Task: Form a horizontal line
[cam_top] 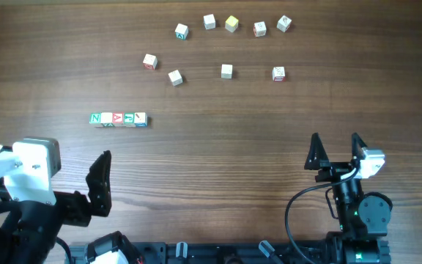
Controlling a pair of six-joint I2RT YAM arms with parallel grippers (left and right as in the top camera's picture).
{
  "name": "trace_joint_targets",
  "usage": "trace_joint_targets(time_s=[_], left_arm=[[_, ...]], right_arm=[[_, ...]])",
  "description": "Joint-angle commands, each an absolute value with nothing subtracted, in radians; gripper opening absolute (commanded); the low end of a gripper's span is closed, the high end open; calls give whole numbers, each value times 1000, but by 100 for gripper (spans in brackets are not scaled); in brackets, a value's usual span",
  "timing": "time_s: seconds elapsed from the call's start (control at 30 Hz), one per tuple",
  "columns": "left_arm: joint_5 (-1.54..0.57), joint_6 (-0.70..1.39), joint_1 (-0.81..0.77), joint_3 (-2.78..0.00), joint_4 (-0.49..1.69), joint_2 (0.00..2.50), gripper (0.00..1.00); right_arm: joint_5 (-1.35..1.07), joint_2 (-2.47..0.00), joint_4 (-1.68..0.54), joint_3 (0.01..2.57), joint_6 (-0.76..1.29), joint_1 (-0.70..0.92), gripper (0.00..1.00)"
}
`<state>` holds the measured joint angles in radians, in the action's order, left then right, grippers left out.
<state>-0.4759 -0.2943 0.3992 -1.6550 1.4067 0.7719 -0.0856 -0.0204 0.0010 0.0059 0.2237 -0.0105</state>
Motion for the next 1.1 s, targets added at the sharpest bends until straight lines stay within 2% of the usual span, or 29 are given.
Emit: trace_joint_targets(time_s=[0.0, 0.63, 0.8, 0.93, 1.07], left_arm=[[-477, -307, 397, -1653, 1404, 772, 100], [-477, -307, 394, -1653, 1404, 772, 100], [-464, -307, 261, -1638, 1476, 762, 100], [-458, -307, 198, -1485, 1428, 668, 100], [-459, -307, 198, -1224, 1278, 488, 100]], right_arm=[[-83, -31, 1, 6, 239, -14, 100], [-83, -36, 1, 6, 238, -14, 100], [-83, -36, 1, 6, 239, -14, 100], [-83, -36, 1, 6, 239, -14, 100], [-83, -36, 1, 6, 239, -14, 100]])
